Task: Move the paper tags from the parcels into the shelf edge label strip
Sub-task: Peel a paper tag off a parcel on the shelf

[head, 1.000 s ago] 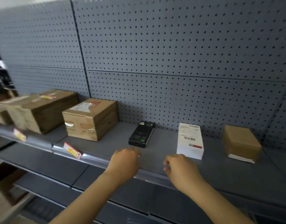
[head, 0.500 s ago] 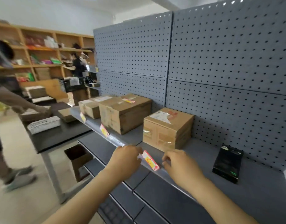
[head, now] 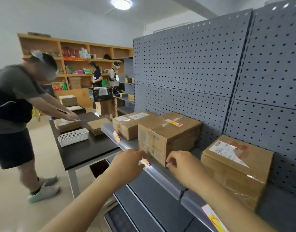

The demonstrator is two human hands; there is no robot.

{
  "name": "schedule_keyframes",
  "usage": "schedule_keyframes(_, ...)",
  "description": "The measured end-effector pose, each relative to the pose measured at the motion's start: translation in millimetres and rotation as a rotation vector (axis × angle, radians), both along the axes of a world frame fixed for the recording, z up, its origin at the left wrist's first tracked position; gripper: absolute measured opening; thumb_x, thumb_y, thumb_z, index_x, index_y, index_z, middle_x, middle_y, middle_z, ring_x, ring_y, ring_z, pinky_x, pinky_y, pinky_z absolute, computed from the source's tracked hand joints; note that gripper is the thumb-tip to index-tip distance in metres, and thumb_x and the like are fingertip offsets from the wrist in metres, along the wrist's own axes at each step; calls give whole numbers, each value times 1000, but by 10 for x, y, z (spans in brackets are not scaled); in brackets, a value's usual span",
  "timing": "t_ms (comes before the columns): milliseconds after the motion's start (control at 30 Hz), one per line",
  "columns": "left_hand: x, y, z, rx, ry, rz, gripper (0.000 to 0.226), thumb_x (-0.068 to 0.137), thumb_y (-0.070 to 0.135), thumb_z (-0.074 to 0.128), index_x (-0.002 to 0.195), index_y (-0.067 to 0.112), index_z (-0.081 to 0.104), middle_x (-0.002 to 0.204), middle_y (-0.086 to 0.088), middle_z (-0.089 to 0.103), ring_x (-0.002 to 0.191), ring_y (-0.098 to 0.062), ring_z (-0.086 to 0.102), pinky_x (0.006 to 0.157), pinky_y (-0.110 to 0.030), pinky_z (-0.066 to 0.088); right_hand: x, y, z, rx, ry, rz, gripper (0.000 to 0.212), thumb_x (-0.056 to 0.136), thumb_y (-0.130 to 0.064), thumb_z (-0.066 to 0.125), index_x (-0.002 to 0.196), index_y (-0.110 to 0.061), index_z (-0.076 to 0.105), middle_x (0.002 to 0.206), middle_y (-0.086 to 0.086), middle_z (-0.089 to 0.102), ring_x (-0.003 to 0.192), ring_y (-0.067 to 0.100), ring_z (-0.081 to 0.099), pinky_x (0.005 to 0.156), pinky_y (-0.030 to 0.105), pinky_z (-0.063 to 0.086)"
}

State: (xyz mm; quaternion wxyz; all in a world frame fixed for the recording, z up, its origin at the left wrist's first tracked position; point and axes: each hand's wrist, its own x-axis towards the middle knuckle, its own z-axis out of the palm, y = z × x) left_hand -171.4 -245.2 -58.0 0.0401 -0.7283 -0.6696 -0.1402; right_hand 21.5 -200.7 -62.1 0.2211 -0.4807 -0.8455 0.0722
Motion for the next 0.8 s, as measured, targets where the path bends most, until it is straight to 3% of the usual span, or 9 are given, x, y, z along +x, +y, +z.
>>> schedule_keyframes(267, -455, 962, 383, 49, -22, 10, 29, 91, 28, 54, 119, 28, 59, 118, 7, 61, 103, -13, 60, 87, -29, 51, -382, 961, 361, 51, 33, -21, 9, 91, -29, 56, 94, -25, 63, 97, -8, 65, 83, 9, 59, 66, 25, 48)
schedule_keyframes(467, -718, 1632, 416, 69, -25, -34, 29, 91, 28, 53, 120, 30, 58, 118, 7, 60, 106, -14, 58, 86, -29, 50, -586, 1603, 363, 23, 25, -109, 6, 89, -27, 57, 88, -25, 63, 91, -8, 62, 84, 11, 60, 80, 35, 54)
schedule_keyframes(667, -851, 2405, 492, 93, -14, -163, 29, 93, 29, 50, 121, 30, 57, 119, 6, 58, 105, -18, 58, 86, -30, 49, -603, 2156, 341, -82, 43, -230, 6, 90, -25, 58, 87, -27, 63, 76, -26, 48, 77, 1, 57, 70, 27, 53)
schedule_keyframes(733, -846, 2648, 541, 122, -17, -236, 27, 92, 26, 50, 117, 26, 60, 118, 5, 59, 105, -18, 57, 83, -29, 46, -612, 2277, 359, -90, 59, -303, 4, 89, -27, 60, 88, -31, 62, 83, -21, 56, 77, 1, 57, 67, 25, 52)
schedule_keyframes(800, -842, 2874, 561, 125, -35, -307, 27, 90, 23, 51, 115, 25, 61, 115, 4, 61, 105, -18, 57, 83, -28, 45, -644, 2363, 386, -89, 26, -384, 3, 89, -31, 61, 91, -33, 61, 93, -14, 60, 74, -1, 55, 55, 16, 43)
